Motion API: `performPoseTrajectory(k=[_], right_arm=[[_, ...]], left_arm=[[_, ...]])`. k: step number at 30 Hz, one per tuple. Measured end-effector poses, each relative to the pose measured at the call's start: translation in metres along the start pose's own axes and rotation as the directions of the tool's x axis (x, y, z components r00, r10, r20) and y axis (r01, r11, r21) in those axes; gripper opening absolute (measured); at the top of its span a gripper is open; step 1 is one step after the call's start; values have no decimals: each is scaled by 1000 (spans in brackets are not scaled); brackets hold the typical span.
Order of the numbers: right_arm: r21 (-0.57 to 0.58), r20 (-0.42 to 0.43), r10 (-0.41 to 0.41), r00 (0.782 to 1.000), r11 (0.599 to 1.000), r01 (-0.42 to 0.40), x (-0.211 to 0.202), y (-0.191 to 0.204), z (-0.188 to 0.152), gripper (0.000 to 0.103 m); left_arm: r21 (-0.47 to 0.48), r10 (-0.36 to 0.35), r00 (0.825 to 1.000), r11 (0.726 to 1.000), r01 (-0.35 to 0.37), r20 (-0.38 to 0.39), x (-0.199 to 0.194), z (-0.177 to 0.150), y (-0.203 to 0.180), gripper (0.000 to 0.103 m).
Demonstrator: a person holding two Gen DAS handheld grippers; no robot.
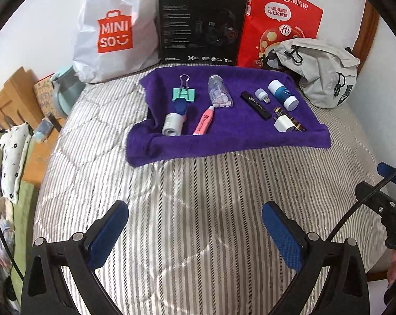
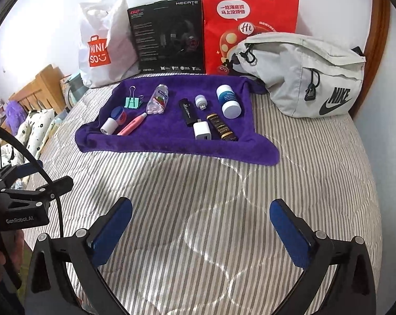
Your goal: Organize rigid objects
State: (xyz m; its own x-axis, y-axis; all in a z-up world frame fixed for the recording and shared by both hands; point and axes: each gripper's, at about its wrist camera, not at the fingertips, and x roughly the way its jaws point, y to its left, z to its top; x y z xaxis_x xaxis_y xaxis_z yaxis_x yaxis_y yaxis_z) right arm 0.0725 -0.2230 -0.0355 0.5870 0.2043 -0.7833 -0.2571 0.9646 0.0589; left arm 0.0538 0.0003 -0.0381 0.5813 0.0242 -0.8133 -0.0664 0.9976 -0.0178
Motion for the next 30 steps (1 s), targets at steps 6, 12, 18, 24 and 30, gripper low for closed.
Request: performPoseTrajectory(k=[6, 12, 18, 24, 30], right_arm=[[20, -2, -24, 1000, 1000, 24, -9, 0, -9, 103], [18, 2, -44, 999, 999, 44, -16, 0, -12, 103], [15, 12, -57, 998, 998, 57, -20, 1, -12, 103], [26, 7, -70, 997, 997, 70, -19, -3, -12, 103], [30, 6, -83, 997, 996, 83, -19, -7, -11, 103]], left_arm=[[-3, -3, 1000, 1000, 3, 27, -16, -6, -1, 103], [-9, -13, 999, 1000, 14, 43, -24, -8, -4, 103], [-2, -20, 998, 1000, 20, 61, -31, -6, -9, 103], [11, -17, 998, 1000, 16, 65, -32, -4, -13, 103], [6, -26, 998, 1000, 25, 54, -29, -3, -12, 103]])
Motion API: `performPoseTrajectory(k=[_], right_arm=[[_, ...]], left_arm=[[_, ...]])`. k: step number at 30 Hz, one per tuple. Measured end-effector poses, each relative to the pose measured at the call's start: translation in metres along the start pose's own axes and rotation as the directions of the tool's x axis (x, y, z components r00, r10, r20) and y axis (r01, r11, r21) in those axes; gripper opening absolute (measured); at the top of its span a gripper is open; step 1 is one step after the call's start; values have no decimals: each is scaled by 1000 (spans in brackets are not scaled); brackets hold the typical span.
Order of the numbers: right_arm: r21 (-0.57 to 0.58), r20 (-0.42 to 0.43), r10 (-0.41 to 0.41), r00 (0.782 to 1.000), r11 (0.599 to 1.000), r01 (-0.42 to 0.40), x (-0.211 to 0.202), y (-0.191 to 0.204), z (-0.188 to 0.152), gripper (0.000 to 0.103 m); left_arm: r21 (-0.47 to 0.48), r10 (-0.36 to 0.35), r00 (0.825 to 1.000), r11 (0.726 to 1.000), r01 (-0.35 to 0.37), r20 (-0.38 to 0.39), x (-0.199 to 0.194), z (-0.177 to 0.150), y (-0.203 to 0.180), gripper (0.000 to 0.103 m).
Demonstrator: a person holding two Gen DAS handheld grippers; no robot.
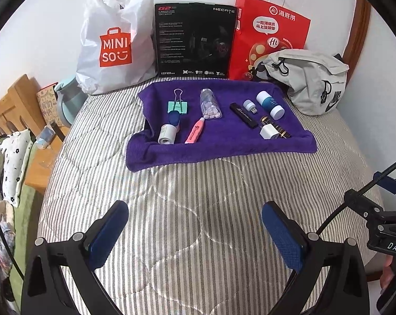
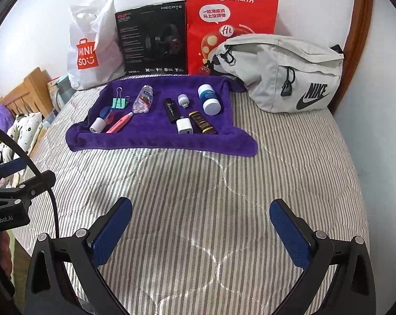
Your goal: Organize rigid objects
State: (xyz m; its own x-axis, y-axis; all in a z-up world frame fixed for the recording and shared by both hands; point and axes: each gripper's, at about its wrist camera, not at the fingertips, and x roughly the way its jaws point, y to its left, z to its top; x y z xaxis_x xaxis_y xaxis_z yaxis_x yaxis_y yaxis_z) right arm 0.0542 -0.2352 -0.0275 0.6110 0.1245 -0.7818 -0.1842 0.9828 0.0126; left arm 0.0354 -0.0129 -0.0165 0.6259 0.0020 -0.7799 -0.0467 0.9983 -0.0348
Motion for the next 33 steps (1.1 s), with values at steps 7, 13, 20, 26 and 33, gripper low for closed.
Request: performPoseTrajectory(k=[7, 13, 20, 26, 33], right_arm=[[-1, -4, -5, 1000, 1000, 5, 1, 1, 1, 103], [-5, -4, -8, 1000, 1000, 8, 0, 2, 1, 103], [-9, -4, -10, 1000, 1000, 10, 0, 2, 1, 103], [-7, -1, -11, 1000, 1000, 11, -1, 1, 1, 103], [-8, -1, -11, 1000, 1000, 11, -2, 1, 2, 103]], left_arm=[[1, 5, 1000, 1000, -5, -5, 2, 0, 1, 103], [-1, 2, 1000, 1000, -2, -7, 3, 0, 2, 103], [5, 2, 1000, 1000, -2, -10, 4, -1, 1, 103], [7, 3, 1000, 1000, -3, -7, 3, 0, 0, 103], [14, 1, 1000, 1000, 0, -7, 3, 0, -1, 103]])
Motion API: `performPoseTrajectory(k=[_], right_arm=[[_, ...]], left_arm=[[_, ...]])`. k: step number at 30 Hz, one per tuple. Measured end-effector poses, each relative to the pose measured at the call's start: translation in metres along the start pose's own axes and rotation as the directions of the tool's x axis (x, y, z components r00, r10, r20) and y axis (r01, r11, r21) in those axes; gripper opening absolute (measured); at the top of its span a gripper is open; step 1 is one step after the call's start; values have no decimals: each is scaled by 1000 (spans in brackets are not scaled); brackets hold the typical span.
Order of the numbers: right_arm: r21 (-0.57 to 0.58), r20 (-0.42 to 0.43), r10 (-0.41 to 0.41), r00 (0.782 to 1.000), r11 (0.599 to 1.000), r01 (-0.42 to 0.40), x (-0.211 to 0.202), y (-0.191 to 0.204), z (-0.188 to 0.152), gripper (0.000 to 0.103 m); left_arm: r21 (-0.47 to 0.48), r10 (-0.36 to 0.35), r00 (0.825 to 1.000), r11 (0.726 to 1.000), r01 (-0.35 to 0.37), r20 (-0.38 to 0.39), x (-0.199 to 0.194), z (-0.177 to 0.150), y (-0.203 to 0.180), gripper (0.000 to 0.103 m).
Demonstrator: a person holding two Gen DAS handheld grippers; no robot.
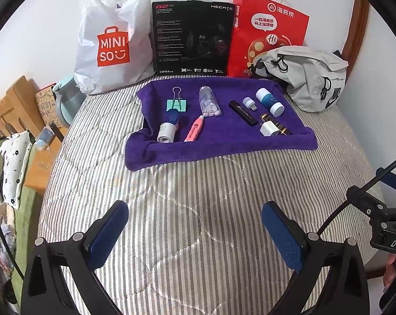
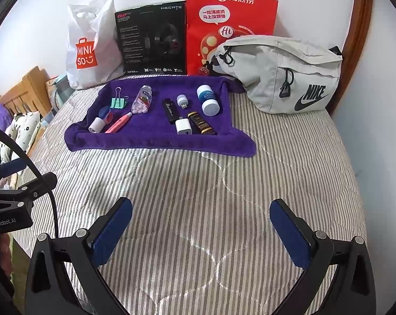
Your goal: Organize rigid objects
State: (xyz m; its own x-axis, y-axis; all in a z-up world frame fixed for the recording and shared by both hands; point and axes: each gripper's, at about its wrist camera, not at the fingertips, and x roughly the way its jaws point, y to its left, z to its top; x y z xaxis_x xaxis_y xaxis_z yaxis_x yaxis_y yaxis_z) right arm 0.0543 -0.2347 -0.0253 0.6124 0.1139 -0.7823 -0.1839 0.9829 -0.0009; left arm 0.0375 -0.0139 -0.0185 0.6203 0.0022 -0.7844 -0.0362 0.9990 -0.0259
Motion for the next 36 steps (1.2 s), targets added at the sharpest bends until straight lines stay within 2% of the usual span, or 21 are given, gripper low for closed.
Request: performPoseTrajectory(k=[36], right_arm=[[10, -6, -8, 1000, 1000, 8, 2, 0, -2, 103]], left_arm=[[18, 9, 1000, 1000, -9, 1, 2, 0, 2, 103]])
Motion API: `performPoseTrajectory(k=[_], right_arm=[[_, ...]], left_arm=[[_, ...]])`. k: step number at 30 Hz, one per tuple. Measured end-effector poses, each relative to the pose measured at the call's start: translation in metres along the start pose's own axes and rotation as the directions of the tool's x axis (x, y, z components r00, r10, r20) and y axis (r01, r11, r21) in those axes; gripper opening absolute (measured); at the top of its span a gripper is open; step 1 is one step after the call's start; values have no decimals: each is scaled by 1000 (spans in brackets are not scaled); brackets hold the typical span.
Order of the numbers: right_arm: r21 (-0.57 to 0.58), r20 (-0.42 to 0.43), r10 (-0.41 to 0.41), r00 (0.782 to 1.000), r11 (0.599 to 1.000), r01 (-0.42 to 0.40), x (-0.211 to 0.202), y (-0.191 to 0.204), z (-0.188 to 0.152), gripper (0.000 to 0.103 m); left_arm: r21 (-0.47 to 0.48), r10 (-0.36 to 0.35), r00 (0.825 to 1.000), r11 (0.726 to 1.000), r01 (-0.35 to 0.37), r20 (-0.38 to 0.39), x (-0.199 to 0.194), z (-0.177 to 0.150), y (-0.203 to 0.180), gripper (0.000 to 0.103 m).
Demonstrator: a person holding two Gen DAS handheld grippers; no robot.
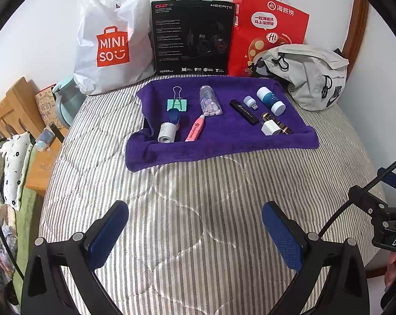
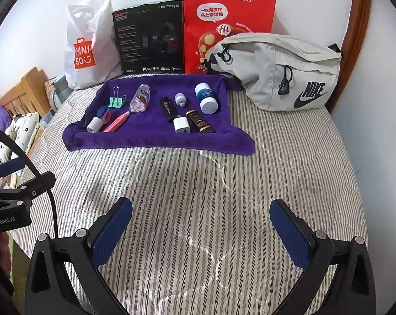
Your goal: Organize rigid objects
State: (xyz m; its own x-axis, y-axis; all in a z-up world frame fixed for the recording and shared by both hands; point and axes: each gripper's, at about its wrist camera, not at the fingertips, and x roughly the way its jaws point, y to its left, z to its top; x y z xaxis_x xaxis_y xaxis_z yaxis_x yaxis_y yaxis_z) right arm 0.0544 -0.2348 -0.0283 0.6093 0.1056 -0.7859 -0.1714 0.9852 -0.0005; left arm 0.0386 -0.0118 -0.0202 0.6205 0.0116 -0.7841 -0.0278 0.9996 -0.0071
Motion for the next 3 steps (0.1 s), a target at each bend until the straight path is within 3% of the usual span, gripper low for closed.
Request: performPoseTrajectory(k=[3], right_arm=[[2, -4, 2, 1000, 1000, -2, 2, 0, -1, 103]], left_arm=[[6, 12, 1000, 1000, -12, 11, 0, 1, -1, 103]])
